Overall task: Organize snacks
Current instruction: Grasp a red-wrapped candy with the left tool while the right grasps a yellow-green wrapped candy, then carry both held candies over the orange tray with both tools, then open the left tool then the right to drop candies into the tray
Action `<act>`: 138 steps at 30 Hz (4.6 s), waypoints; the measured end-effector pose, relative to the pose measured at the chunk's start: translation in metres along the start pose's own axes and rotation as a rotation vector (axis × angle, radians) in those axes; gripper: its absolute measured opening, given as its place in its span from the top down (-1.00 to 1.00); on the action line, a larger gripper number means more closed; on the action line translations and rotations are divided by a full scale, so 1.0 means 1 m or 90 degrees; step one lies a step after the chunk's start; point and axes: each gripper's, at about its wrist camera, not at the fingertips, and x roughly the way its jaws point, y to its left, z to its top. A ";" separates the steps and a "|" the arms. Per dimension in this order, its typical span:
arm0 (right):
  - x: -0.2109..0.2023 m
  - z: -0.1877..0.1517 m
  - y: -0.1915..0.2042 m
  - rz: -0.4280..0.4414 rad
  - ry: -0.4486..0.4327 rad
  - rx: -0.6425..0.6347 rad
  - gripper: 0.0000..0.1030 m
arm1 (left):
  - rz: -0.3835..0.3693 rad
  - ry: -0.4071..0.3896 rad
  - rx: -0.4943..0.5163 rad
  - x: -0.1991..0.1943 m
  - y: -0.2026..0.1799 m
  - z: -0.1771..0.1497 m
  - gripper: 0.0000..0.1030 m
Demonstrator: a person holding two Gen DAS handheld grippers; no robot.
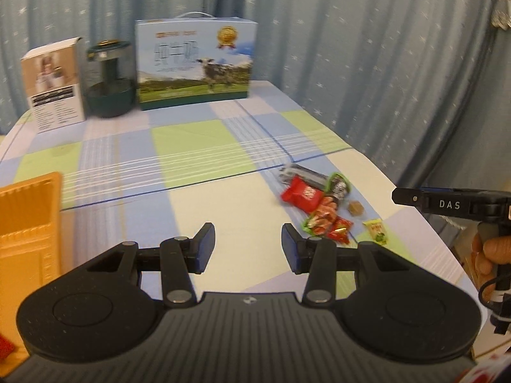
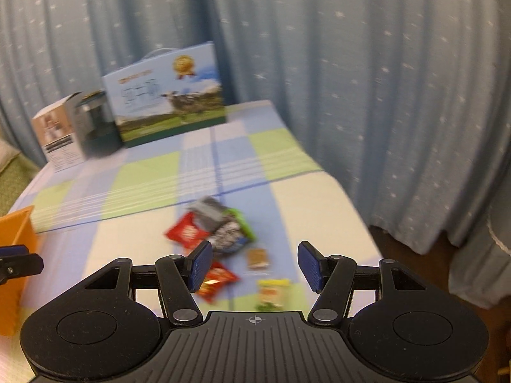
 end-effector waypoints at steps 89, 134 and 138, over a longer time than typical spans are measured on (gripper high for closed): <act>-0.012 -0.012 0.269 0.309 0.003 -0.174 0.58 | 0.186 -0.031 -0.040 -0.110 0.131 -0.025 0.65; 0.022 -0.051 0.379 0.351 0.057 -0.277 0.58 | 0.256 -0.008 -0.157 -0.133 0.216 -0.065 0.65; 0.022 -0.051 0.379 0.350 0.057 -0.275 0.58 | 0.256 -0.008 -0.157 -0.132 0.216 -0.064 0.65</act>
